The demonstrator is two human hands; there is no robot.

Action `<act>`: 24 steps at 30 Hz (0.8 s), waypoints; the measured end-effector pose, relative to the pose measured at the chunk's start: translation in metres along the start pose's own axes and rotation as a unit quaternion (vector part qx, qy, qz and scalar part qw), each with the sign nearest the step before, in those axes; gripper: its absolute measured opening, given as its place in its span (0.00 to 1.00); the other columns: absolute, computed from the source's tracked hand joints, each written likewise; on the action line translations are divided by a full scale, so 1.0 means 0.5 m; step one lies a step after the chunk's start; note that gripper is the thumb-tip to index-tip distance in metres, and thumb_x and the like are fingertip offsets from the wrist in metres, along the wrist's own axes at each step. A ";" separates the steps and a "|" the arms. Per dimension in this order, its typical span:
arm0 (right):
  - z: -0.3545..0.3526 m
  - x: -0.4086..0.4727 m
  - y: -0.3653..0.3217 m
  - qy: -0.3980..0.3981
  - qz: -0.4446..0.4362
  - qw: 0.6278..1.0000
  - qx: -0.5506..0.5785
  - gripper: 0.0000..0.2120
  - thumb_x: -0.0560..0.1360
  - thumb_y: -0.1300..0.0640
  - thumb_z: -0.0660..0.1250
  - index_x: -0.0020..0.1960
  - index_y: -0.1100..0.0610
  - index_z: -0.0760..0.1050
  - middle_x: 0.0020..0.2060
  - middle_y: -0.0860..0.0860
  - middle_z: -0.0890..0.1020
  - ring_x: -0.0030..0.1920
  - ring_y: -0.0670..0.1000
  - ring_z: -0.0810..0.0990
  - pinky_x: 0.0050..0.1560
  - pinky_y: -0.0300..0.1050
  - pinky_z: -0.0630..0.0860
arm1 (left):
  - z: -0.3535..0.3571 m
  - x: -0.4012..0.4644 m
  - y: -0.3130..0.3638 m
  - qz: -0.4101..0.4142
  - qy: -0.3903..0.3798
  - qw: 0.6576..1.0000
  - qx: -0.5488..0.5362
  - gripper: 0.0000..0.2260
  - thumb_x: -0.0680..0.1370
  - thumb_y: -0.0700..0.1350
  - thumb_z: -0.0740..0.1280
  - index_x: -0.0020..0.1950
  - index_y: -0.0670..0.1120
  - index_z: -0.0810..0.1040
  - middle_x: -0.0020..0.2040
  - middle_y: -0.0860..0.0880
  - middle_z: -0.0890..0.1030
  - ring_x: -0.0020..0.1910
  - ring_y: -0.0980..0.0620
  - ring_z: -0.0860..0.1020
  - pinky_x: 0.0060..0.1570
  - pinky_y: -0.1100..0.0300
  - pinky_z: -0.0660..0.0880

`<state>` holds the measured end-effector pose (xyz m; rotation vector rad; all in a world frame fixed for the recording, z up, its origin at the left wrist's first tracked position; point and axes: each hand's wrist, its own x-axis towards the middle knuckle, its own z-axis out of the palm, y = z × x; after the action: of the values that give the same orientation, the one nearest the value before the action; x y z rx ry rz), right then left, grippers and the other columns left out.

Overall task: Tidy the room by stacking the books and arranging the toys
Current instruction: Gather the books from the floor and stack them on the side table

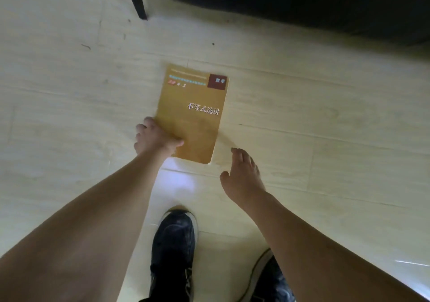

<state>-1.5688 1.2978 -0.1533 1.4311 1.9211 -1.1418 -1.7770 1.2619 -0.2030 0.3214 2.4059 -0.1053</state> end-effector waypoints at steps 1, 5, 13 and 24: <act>0.003 -0.009 0.010 -0.006 0.003 1.000 0.001 0.31 0.77 0.58 0.59 0.77 0.57 0.51 0.76 0.52 0.57 0.76 0.53 0.54 0.77 0.49 0.52 | 0.004 -0.005 0.000 -0.004 -0.005 1.000 -0.022 0.30 0.69 0.48 0.76 0.67 0.43 0.69 0.62 0.43 0.77 0.63 0.39 0.77 0.60 0.48 0.74; -0.046 -0.098 0.040 -0.011 0.036 0.999 0.007 0.32 0.77 0.57 0.58 0.78 0.56 0.50 0.77 0.51 0.55 0.77 0.52 0.52 0.77 0.49 0.50 | -0.021 -0.109 0.026 0.048 -0.003 0.997 -0.064 0.12 0.74 0.37 0.60 0.56 0.44 0.74 0.47 0.45 0.78 0.51 0.38 0.79 0.45 0.53 0.71; -0.353 -0.436 0.015 0.065 0.101 0.990 0.075 0.32 0.77 0.56 0.59 0.78 0.56 0.52 0.77 0.52 0.57 0.77 0.53 0.56 0.77 0.50 0.53 | -0.287 -0.492 0.152 0.154 -0.072 0.978 -0.120 0.10 0.77 0.35 0.56 0.56 0.44 0.66 0.38 0.49 0.74 0.33 0.50 0.73 0.28 0.57 0.65; -0.705 -1.137 -0.105 0.172 0.126 0.965 0.153 0.29 0.77 0.57 0.59 0.76 0.58 0.57 0.75 0.54 0.61 0.74 0.56 0.60 0.74 0.52 0.57 | -0.778 -1.116 0.186 0.262 -0.135 0.938 -0.183 0.13 0.76 0.40 0.60 0.57 0.47 0.79 0.51 0.46 0.82 0.49 0.42 0.80 0.52 0.47 0.80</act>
<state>-1.3929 1.2849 0.4941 2.0945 1.7581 -1.1637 -1.5953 1.3021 0.4580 0.7062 1.9432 0.5035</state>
